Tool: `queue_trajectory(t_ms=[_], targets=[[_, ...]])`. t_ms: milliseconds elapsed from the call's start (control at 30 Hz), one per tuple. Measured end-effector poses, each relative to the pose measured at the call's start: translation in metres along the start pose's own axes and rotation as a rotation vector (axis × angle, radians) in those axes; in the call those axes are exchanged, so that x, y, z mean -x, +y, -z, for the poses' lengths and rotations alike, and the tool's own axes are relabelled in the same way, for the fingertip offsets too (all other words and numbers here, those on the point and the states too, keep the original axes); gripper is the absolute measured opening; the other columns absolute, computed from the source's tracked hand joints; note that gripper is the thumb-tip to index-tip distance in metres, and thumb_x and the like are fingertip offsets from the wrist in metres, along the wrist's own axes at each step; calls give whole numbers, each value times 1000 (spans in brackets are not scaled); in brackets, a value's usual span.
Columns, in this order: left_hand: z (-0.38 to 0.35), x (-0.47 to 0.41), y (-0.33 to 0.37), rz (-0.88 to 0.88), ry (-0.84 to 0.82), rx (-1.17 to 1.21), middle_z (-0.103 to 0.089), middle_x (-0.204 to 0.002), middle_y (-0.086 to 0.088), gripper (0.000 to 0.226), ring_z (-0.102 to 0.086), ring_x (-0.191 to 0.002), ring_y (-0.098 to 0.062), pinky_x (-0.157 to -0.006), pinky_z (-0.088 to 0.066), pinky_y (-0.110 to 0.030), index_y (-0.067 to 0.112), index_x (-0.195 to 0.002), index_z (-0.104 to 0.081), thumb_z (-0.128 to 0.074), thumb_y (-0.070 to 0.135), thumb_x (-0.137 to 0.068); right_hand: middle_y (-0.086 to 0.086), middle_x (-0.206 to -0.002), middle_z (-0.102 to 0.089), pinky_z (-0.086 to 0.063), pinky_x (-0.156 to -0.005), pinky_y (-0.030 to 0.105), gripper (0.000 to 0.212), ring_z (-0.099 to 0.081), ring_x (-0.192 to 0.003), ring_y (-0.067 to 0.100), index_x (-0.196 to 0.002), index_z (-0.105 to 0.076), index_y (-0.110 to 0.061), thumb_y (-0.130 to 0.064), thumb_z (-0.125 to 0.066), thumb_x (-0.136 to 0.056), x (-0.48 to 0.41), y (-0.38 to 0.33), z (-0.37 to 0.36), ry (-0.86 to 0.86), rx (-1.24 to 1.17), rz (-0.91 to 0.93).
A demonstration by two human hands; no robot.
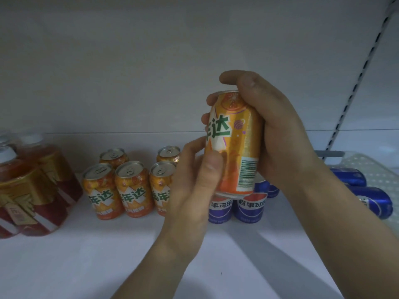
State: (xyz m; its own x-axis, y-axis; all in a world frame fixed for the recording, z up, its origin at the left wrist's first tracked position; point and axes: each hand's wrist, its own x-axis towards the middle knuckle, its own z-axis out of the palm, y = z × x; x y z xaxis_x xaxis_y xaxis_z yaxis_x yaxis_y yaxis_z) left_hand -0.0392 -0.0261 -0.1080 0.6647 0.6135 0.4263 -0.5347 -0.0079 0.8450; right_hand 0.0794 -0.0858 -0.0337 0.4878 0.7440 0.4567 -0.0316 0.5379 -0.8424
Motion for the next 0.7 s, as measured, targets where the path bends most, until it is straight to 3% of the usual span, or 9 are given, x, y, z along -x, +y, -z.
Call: queue_trajectory(t_ms=[67,167,300,367,467,500,600,700], targets=[[-4,3,1,-33,11,-210,-70,-116,8,80,-73,-102,-13,-79,-58,-24,23,-132,-49,-87,48,-66,14,-97,-74,-62,-70,41,30,-72,-86,33,-113,-65,-9,-27,-63,-89,-1,3,0,37,5,7],[-9,5,-1,-76,130,-378,-68,-109,16,80,-72,-94,-3,-71,-57,-17,27,-127,-51,-94,36,-61,15,-101,-75,-62,-73,41,32,-72,-90,33,-114,-66,-11,-30,-65,-88,-2,8,1,63,44,-19],[-1,3,-4,22,14,-77,-74,-113,0,51,-73,-102,-21,-80,-59,-29,26,-122,-62,-79,40,-75,17,-113,-73,-62,-85,47,39,-72,-103,37,-122,-65,-12,-37,-63,-92,-1,8,3,-6,29,-93],[3,2,-1,114,-48,-9,-73,-116,-5,53,-73,-103,-31,-77,-59,-35,29,-122,-63,-76,47,-73,17,-110,-73,-63,-81,44,39,-74,-99,36,-124,-64,-11,-36,-60,-94,0,6,3,-27,10,-103],[4,-1,2,91,-27,-118,-71,-120,1,82,-72,-106,-26,-79,-60,-36,31,-129,-56,-85,62,-59,17,-107,-72,-63,-77,42,39,-74,-94,35,-125,-63,-9,-31,-59,-93,0,5,1,-8,-4,-63],[4,-1,2,46,12,-166,-71,-119,5,85,-72,-107,-20,-82,-60,-36,31,-129,-54,-88,58,-56,17,-107,-72,-63,-77,41,40,-74,-93,35,-126,-62,-8,-30,-59,-93,0,5,1,-3,-16,-54],[2,1,3,-80,108,-291,-70,-111,10,77,-72,-102,-13,-76,-61,-29,27,-123,-53,-90,40,-57,16,-110,-72,-62,-79,41,39,-74,-95,33,-128,-61,-8,-29,-55,-97,-1,7,1,-5,-20,-57],[0,5,-1,-140,169,-366,-68,-111,11,75,-72,-101,-15,-74,-63,-34,27,-121,-53,-93,36,-58,14,-110,-71,-60,-78,40,42,-73,-96,32,-128,-60,-6,-32,-55,-95,-1,7,1,-20,-49,-71]])
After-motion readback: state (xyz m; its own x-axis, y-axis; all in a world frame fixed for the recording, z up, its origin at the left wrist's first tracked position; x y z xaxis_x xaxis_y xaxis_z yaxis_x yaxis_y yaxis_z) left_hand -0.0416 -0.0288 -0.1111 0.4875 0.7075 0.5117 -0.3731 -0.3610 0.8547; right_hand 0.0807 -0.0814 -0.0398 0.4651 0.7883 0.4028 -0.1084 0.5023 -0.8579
